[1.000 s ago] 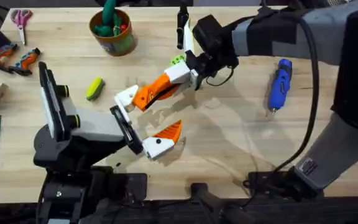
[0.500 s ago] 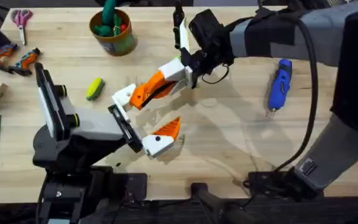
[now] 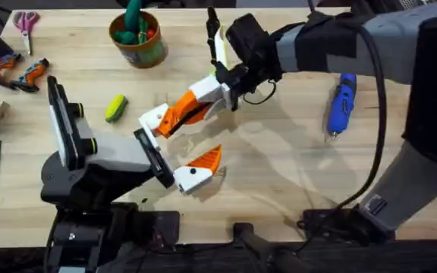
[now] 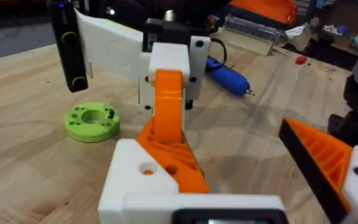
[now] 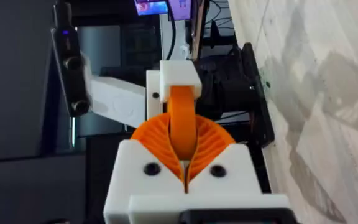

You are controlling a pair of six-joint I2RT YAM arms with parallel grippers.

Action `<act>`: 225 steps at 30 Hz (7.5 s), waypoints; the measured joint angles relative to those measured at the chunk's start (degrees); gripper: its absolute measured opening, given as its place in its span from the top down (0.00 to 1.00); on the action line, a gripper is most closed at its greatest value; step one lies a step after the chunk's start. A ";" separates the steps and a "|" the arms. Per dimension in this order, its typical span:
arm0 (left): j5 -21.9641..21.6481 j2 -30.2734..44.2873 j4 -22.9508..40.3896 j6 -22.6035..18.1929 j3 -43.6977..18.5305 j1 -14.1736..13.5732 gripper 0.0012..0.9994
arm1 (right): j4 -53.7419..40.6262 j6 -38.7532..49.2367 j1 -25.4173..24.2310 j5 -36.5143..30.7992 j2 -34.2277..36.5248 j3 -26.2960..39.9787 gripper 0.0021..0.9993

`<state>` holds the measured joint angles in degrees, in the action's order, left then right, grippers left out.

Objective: Pick up the gripper from the table and insert it into the empty holder that is missing its gripper. Then pick up a screw, insert it into the mounting hole, and use the screwdriver to tighten it. Finally, clean up the table by picking up the vegetable and placing it into the bucket.

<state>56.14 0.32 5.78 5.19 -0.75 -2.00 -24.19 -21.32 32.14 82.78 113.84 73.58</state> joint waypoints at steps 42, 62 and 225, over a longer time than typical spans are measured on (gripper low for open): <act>-2.84 0.87 -0.17 1.84 0.02 0.66 0.01 | 64.68 -48.08 3.89 -19.97 -10.10 -25.00 0.99; -2.78 0.87 -0.09 2.16 0.01 0.66 0.01 | 64.57 -48.11 4.04 -19.93 -10.10 -25.00 0.99; 2.88 0.31 0.39 -0.68 -0.02 -0.13 0.01 | -14.83 26.84 -0.37 -81.48 3.43 16.81 0.99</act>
<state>59.02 0.62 6.17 4.51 -0.78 -2.13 -39.02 5.52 31.77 1.30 117.27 90.39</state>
